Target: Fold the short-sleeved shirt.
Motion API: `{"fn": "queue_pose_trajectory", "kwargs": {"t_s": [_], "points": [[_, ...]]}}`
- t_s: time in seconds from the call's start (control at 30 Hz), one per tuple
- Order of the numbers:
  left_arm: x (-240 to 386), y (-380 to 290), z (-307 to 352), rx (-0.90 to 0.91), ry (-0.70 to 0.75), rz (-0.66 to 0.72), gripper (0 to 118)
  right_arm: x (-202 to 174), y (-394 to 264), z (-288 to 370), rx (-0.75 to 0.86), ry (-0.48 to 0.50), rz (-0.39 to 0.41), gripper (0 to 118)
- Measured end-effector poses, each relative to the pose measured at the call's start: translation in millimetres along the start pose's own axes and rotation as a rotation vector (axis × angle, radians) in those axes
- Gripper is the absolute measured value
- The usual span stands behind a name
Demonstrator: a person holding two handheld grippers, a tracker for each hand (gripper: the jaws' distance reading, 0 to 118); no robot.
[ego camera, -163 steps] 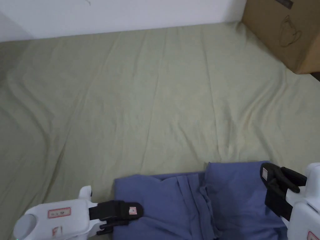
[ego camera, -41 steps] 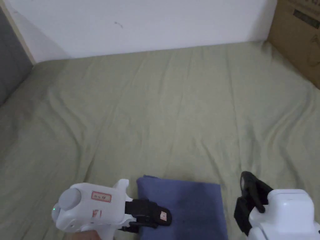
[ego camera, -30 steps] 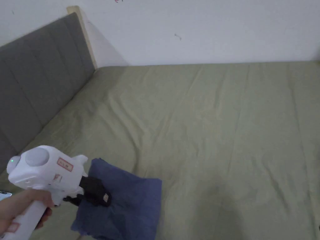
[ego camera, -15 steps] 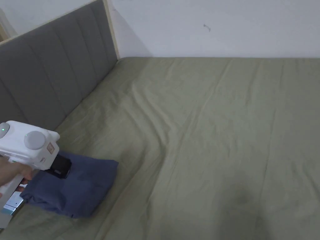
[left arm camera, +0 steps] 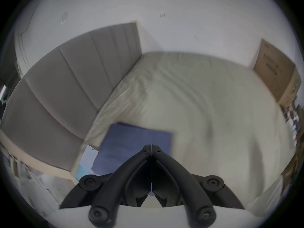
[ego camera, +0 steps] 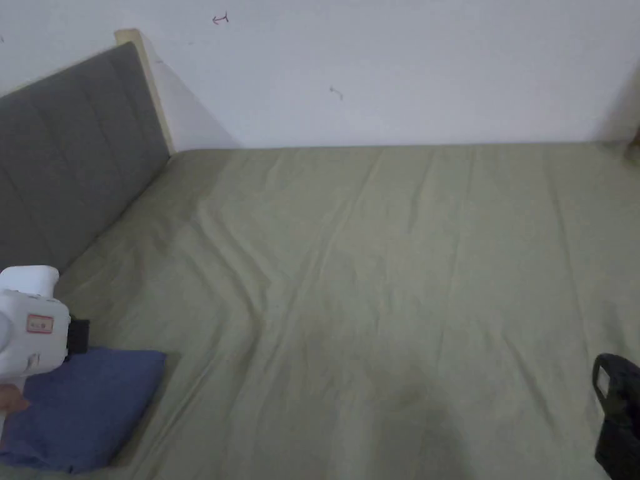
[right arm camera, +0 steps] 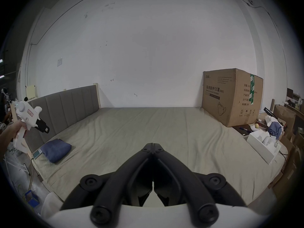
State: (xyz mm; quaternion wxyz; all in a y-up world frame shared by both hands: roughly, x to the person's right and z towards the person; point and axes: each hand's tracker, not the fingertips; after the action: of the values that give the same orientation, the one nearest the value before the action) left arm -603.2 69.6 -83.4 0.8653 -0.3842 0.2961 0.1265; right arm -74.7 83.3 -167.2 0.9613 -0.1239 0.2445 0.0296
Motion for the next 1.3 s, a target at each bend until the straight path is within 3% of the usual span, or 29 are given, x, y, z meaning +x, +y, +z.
{"fn": "queue_pose_trajectory", "kwargs": {"t_s": [0.03,0.13,0.37,0.43,0.6,0.8,0.93,0.97,1.0,1.03,1.07,1.1,1.13,1.23,1.3], "points": [[16,-6,16,0.032,-0.037,0.047,0,2,3,1,0.008,-0.003,0.006,0],[65,-24,64,0.219,-0.044,-0.013,0,11,10,6,0.029,-0.017,0.023,0],[172,-102,158,0.599,-0.07,-0.001,0,33,25,17,0.057,-0.015,-0.022,0],[199,-115,173,0.612,-0.071,-0.03,0,37,27,22,0.069,-0.036,-0.01,0],[237,-130,193,0.731,0.0,-0.044,0,49,25,31,0.073,-0.031,-0.065,0],[241,-130,198,0.681,-0.077,-0.004,0,54,23,43,0.086,-0.048,-0.073,0],[246,-131,202,0.671,-0.08,-0.041,11,54,26,51,0.114,-0.037,-0.082,9],[247,-129,203,0.671,-0.098,-0.032,23,54,26,53,0.118,-0.034,-0.077,16],[247,-129,203,0.667,-0.112,-0.031,49,53,27,53,0.12,-0.033,-0.075,28],[248,-128,204,0.66,-0.118,-0.027,84,53,28,54,0.122,-0.028,-0.079,47],[251,-128,205,0.658,-0.114,-0.029,103,54,30,55,0.118,-0.021,-0.098,59],[252,-127,207,0.658,-0.106,-0.039,109,56,30,57,0.124,-0.017,-0.117,69],[255,-127,209,0.667,-0.094,-0.048,109,56,31,59,0.132,-0.005,-0.133,85],[259,-126,212,0.665,-0.078,-0.07,109,57,34,62,0.155,-0.017,-0.111,117],[258,-123,216,0.646,-0.134,-0.053,109,56,35,66,0.18,-0.027,-0.095,118]]}}
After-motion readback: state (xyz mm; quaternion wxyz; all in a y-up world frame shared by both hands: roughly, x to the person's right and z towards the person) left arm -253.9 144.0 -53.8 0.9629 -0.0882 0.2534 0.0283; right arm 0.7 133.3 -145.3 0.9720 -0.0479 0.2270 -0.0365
